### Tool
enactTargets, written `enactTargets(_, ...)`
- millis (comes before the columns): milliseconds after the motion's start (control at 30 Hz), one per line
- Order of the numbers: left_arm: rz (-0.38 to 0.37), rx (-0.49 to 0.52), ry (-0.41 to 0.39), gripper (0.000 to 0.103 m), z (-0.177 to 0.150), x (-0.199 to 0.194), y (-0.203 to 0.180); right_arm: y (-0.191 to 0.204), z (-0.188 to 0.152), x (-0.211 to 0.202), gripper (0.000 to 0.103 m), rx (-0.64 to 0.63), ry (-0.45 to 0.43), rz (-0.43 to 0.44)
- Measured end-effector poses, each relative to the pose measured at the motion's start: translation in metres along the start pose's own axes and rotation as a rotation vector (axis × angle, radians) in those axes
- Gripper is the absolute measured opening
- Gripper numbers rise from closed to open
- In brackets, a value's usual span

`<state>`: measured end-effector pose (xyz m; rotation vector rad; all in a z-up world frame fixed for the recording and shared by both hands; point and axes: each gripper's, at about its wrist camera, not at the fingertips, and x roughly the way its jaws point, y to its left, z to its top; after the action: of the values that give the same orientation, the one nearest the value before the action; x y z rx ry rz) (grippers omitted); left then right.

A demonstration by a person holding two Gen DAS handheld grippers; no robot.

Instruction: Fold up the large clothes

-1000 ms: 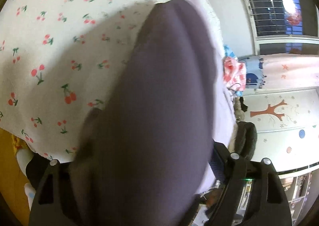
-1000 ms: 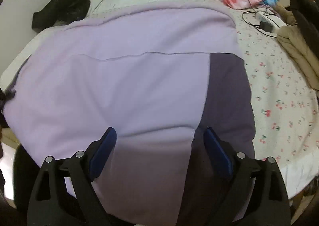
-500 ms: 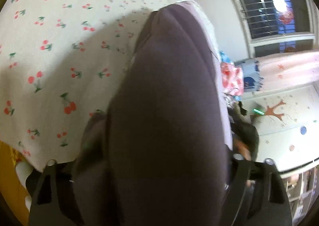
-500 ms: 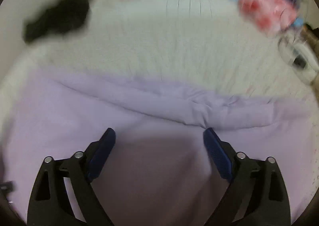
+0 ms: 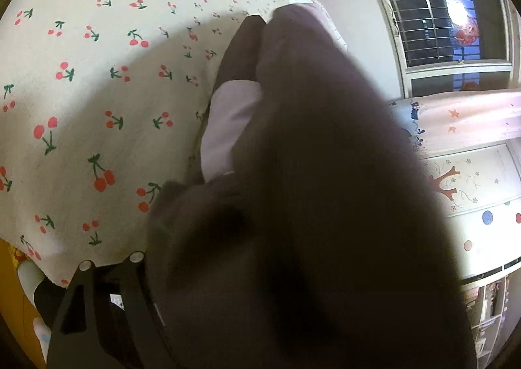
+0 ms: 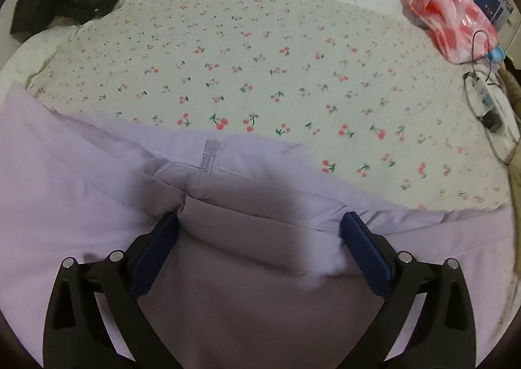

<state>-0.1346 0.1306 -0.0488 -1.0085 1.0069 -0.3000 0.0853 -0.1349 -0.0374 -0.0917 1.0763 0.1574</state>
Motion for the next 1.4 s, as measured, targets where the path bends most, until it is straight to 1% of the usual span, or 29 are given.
enactTargets(67, -0.004, -0.005, 0.007, 0.081, 0.001, 0.0, 0.0, 0.004, -0.01, -0.028, 0.096, -0.014, -0.051, 0.043)
enactTargets(100, -0.007, -0.006, 0.009, 0.081, 0.002, 0.001, -0.001, 0.008, -0.024, -0.048, 0.096, -0.033, -0.091, 0.072)
enactTargets(167, -0.012, -0.013, 0.009, 0.082, 0.001, 0.0, 0.001, 0.006, -0.047, -0.079, 0.096, -0.058, -0.131, 0.113)
enactTargets(200, -0.013, -0.016, 0.006, 0.082, 0.002, 0.003, -0.002, 0.008, -0.067, -0.093, 0.096, -0.069, -0.15, 0.118)
enactTargets(233, -0.015, -0.023, -0.001, 0.082, 0.004, 0.004, -0.003, 0.01, -0.081, -0.1, 0.096, -0.071, -0.152, 0.116)
enactTargets(267, -0.018, -0.03, -0.009, 0.082, 0.003, 0.004, -0.003, 0.014, -0.098, -0.095, 0.096, -0.086, -0.118, 0.109)
enactTargets(300, -0.026, -0.034, -0.015, 0.082, 0.0, 0.002, 0.001, 0.022, -0.113, -0.08, 0.097, -0.137, -0.057, 0.097)
enactTargets(333, -0.034, -0.035, -0.018, 0.082, 0.0, 0.002, -0.001, 0.022, -0.119, -0.077, 0.097, -0.16, -0.058, 0.088)
enactTargets(367, -0.03, -0.033, -0.026, 0.082, -0.001, 0.001, -0.002, 0.02, -0.122, -0.077, 0.097, -0.144, -0.071, 0.091)
enactTargets(433, -0.026, -0.033, -0.039, 0.08, -0.003, -0.001, -0.004, 0.018, -0.116, -0.089, 0.096, -0.094, -0.049, 0.113)
enactTargets(467, -0.028, -0.032, -0.039, 0.078, -0.003, -0.003, -0.004, 0.02, -0.117, -0.099, 0.096, -0.083, -0.068, 0.129)
enactTargets(533, -0.031, -0.03, -0.036, 0.076, -0.003, -0.004, -0.004, 0.027, -0.122, -0.133, 0.096, -0.099, -0.146, 0.111)
enactTargets(600, -0.027, -0.022, -0.041, 0.076, -0.003, -0.004, -0.004, 0.032, -0.131, -0.146, 0.096, -0.096, -0.172, 0.1)
enactTargets(633, -0.026, -0.024, -0.046, 0.075, -0.004, -0.003, -0.004, 0.034, -0.136, -0.142, 0.096, -0.097, -0.151, 0.087)
enactTargets(700, -0.024, -0.023, -0.05, 0.075, -0.004, -0.003, -0.005, 0.046, -0.152, -0.102, 0.097, -0.164, -0.022, 0.058)
enactTargets(800, 0.003, -0.013, -0.06, 0.075, -0.005, -0.001, -0.005, 0.045, -0.163, -0.11, 0.097, -0.117, -0.061, 0.097)
enactTargets(833, 0.003, -0.021, -0.062, 0.075, -0.005, -0.002, -0.004, 0.041, -0.164, -0.123, 0.097, -0.091, -0.092, 0.142)
enactTargets(867, 0.003, -0.027, -0.063, 0.075, -0.004, -0.002, -0.002, 0.04, -0.167, -0.138, 0.097, -0.09, -0.144, 0.153)
enactTargets(900, 0.006, -0.028, -0.065, 0.075, -0.003, -0.001, -0.002, 0.039, -0.171, -0.148, 0.097, -0.098, -0.184, 0.125)
enactTargets(933, 0.011, -0.026, -0.069, 0.075, -0.003, 0.0, -0.003, 0.036, -0.175, -0.152, 0.097, -0.092, -0.198, 0.117)
enactTargets(967, 0.018, -0.021, -0.078, 0.075, -0.003, 0.0, -0.005, 0.039, -0.18, -0.15, 0.097, -0.092, -0.185, 0.119)
enactTargets(1000, 0.02, -0.021, -0.081, 0.075, -0.004, -0.002, -0.003, 0.042, -0.184, -0.138, 0.097, -0.107, -0.141, 0.118)
enactTargets(1033, 0.025, -0.021, -0.082, 0.075, -0.005, -0.002, -0.004, 0.048, -0.191, -0.129, 0.097, -0.138, -0.128, 0.101)
enactTargets(1100, 0.042, -0.015, -0.093, 0.075, -0.011, -0.007, 0.0, 0.045, -0.194, -0.134, 0.097, -0.109, -0.155, 0.116)
enactTargets(1167, 0.044, -0.018, -0.096, 0.075, -0.011, -0.01, 0.002, 0.039, -0.2, -0.149, 0.097, -0.057, -0.214, 0.159)
enactTargets(1200, 0.046, -0.019, -0.097, 0.075, -0.01, -0.01, 0.002, 0.04, -0.202, -0.151, 0.097, -0.046, -0.219, 0.151)
enactTargets(1233, 0.05, -0.017, -0.1, 0.075, -0.011, -0.01, 0.0, 0.046, -0.208, -0.147, 0.097, -0.061, -0.195, 0.139)
enactTargets(1300, 0.061, 0.013, -0.118, 0.071, -0.014, -0.011, -0.007, 0.058, -0.215, -0.134, 0.097, -0.14, -0.172, 0.077)
enactTargets(1400, 0.047, 0.088, -0.166, 0.063, -0.023, -0.02, -0.026, 0.061, -0.214, -0.13, 0.097, -0.149, -0.171, 0.053)
